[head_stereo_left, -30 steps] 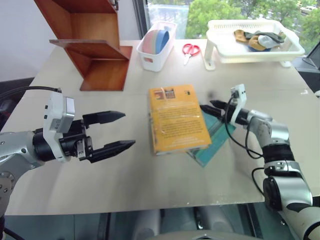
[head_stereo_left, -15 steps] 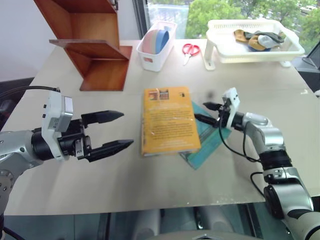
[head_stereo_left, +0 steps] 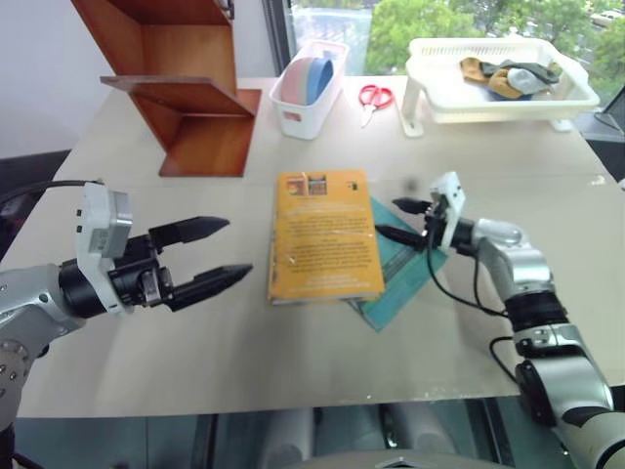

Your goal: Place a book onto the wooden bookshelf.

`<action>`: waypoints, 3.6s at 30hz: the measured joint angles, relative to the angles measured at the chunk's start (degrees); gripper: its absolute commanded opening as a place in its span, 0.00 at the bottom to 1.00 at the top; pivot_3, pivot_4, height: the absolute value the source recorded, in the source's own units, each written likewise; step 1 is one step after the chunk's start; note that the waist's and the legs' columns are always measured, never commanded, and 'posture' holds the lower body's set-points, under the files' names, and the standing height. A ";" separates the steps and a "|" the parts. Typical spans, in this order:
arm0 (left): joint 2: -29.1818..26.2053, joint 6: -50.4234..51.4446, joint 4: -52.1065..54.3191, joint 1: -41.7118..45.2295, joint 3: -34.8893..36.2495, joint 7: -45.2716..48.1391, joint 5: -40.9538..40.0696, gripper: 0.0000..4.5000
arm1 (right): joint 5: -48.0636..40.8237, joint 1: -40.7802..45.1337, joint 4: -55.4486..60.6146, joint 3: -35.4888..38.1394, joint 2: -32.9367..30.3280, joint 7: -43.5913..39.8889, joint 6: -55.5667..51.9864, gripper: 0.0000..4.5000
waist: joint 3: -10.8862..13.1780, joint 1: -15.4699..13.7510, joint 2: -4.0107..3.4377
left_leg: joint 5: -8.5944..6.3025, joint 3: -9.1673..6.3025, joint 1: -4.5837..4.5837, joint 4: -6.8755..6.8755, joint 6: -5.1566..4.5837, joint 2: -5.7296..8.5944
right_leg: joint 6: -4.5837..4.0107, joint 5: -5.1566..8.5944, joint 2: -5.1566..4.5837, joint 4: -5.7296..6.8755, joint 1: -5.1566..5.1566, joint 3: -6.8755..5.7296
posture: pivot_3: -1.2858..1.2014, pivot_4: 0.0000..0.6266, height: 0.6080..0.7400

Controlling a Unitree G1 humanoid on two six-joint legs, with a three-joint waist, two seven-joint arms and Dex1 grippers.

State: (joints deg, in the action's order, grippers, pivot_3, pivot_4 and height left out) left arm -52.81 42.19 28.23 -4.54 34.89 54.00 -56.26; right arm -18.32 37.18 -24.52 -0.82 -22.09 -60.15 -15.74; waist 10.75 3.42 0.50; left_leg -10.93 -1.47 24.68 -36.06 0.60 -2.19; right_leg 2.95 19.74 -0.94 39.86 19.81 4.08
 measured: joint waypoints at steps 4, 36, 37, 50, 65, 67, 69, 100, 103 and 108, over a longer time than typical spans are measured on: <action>3.76 2.31 -7.41 1.70 -1.80 -3.15 -0.68 1.00 | -1.51 -2.18 2.96 2.99 -7.85 -5.06 1.45 1.00 | 0.08 -1.18 0.00 | 0.00 -0.08 0.06 0.00 -0.01 0.01 | 0.00 0.00 -0.01 -0.05 0.00 -0.11 | 0.52 0.24 1.00; 15.32 27.13 -87.66 56.68 -39.34 30.74 19.83 1.00 | -41.79 -26.80 41.65 27.31 -35.03 -19.78 -28.82 1.00 | 0.35 -1.44 0.16 | 0.01 -0.02 0.28 -0.27 -0.01 0.17 | 0.03 0.00 0.10 0.00 -0.04 -0.37 | 0.52 0.24 1.00; 15.59 26.73 -88.15 57.14 -39.74 31.49 20.73 1.00 | -42.17 -26.80 41.71 27.65 -35.04 -19.67 -29.02 1.00 | 0.35 -1.44 0.16 | 0.01 -0.02 0.28 -0.27 -0.01 0.18 | 0.03 0.00 0.11 0.00 -0.04 -0.37 | 0.52 0.24 1.00; 17.53 21.30 -92.29 60.11 -41.72 38.19 27.56 0.31 | -43.85 -26.80 42.00 28.75 -35.33 -18.15 -28.84 1.00 | 0.36 -1.35 0.18 | 0.01 -0.06 0.33 -0.28 -0.01 0.12 | 0.04 0.01 0.11 0.00 -0.03 -0.40 | 0.52 0.24 1.00; 6.49 23.18 -73.59 59.28 -41.64 37.72 18.18 0.08 | -40.24 -23.56 34.60 28.09 -35.30 -20.80 -24.49 1.00 | 0.51 -1.19 0.30 | 0.01 -0.36 0.40 -0.30 -0.01 0.06 | 0.03 0.00 0.08 -0.01 0.02 -0.42 | 0.52 0.24 1.00; 4.07 21.50 -67.00 59.36 -40.86 37.64 15.58 0.08 | -38.85 -22.00 31.58 27.80 -34.70 -21.03 -23.00 1.00 | 0.53 -1.23 0.33 | 0.01 -0.36 0.38 -0.32 -0.01 0.06 | 0.03 0.00 0.05 0.00 0.00 -0.42 | 0.52 0.24 1.00; 2.79 18.09 -62.29 60.15 -39.29 37.65 14.01 0.08 | -38.72 -19.86 27.97 27.70 -33.32 -21.45 -22.53 1.00 | 0.54 -1.29 0.33 | 0.02 -0.36 0.37 -0.33 -0.01 0.06 | 0.03 0.00 0.04 0.00 -0.01 -0.43 | 0.52 0.24 1.00; -6.88 -74.15 -90.59 101.40 -54.91 8.74 82.00 0.08 | -38.16 3.38 4.25 27.55 -27.41 -24.42 -21.52 1.00 | 0.88 -1.12 0.09 | 0.09 0.14 1.75 -0.60 0.05 0.11 | 0.05 -0.01 0.10 0.47 1.58 -0.28 | 0.52 0.24 1.00; -6.90 -75.79 -93.75 100.18 -56.34 4.79 85.34 0.08 | -38.17 3.70 4.34 27.55 -26.89 -24.40 -21.53 1.00 | 0.88 -1.13 0.09 | 0.09 0.16 1.89 -0.77 0.04 0.12 | 0.04 -0.01 0.12 0.78 1.78 -0.27 | 0.52 0.24 1.00; -6.97 -76.41 -97.07 99.80 -57.97 -1.21 89.20 0.08 | -38.20 3.70 5.23 27.55 -26.79 -24.31 -21.62 1.00 | 0.89 -0.99 0.08 | 0.05 0.15 2.01 -1.10 -0.03 0.11 | 0.05 -0.01 0.15 1.03 1.86 -0.27 | 0.52 0.24 1.00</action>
State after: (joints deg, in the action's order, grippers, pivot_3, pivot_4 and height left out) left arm -59.78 -34.23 -68.85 95.26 -23.09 52.79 32.94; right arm -56.52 40.88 -19.29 26.73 -48.88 -84.46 -37.36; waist 11.64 2.42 0.58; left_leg -10.88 -1.32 26.69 -37.16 0.57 -2.08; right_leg 3.00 19.74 -0.78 40.89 21.67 3.81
